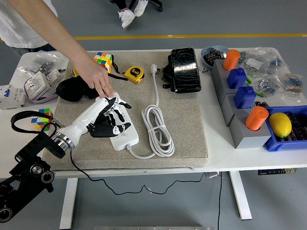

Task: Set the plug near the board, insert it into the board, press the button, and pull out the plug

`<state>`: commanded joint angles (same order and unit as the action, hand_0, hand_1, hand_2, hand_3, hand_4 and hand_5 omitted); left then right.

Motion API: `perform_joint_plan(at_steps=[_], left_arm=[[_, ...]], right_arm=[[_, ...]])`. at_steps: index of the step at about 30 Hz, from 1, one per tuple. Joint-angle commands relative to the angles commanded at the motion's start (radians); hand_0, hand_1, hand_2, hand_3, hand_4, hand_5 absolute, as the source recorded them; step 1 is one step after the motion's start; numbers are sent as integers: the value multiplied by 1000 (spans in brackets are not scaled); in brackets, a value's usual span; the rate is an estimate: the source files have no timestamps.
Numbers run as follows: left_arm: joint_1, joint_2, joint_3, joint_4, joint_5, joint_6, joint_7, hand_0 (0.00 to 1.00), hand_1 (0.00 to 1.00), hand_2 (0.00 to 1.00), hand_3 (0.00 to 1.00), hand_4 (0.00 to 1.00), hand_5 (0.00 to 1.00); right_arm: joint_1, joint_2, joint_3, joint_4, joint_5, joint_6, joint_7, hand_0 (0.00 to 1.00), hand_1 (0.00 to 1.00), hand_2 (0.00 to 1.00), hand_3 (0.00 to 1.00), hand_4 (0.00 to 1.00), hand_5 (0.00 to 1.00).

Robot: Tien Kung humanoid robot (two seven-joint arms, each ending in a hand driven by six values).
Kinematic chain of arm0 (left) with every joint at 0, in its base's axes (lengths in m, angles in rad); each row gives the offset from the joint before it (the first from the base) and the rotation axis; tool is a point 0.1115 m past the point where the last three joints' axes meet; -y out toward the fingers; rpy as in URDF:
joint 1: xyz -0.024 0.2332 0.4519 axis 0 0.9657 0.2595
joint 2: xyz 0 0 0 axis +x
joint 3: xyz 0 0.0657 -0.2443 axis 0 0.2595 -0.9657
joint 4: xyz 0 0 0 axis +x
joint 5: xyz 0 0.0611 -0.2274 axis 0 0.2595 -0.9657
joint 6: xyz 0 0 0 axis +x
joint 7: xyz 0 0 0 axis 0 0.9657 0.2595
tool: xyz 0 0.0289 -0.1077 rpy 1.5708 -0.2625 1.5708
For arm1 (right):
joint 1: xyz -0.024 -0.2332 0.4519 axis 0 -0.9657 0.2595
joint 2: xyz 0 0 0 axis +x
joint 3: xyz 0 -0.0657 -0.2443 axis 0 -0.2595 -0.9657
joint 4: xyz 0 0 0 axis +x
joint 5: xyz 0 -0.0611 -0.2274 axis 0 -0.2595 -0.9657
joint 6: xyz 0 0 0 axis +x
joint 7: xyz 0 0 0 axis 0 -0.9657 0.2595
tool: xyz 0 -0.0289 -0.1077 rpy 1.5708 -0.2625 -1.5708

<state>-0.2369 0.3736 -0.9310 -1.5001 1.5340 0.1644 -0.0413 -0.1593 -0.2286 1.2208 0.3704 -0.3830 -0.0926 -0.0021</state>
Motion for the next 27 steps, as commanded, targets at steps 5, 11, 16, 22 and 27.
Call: perform_joint_plan(at_steps=[5, 11, 16, 22, 27], left_arm=[[-12, -40, -16, 39, -11, 24, -13, 370, 485, 526, 530, 881, 343], [-21, -49, -16, 57, -9, 21, -9, 377, 490, 527, 534, 885, 343], [-21, -44, -19, 62, -5, 16, -4, 382, 490, 527, 537, 882, 344], [-21, -43, -26, 61, -4, 14, -5, 388, 492, 527, 538, 881, 345], [-19, -43, -30, 60, -2, 13, -3, 390, 495, 527, 539, 881, 345]], right_arm=[[1, 0, -3, 1, 0, 0, 0, 561, 654, 637, 540, 915, 451], [2, -1, -5, 0, 2, -1, 0, 561, 654, 637, 540, 915, 450], [1, -1, -5, 0, 4, -1, 0, 561, 654, 638, 540, 916, 451], [1, -2, -7, 1, 4, 0, 0, 561, 654, 639, 540, 916, 452], [1, -4, -10, 1, 4, -1, 0, 561, 654, 639, 540, 915, 452]])
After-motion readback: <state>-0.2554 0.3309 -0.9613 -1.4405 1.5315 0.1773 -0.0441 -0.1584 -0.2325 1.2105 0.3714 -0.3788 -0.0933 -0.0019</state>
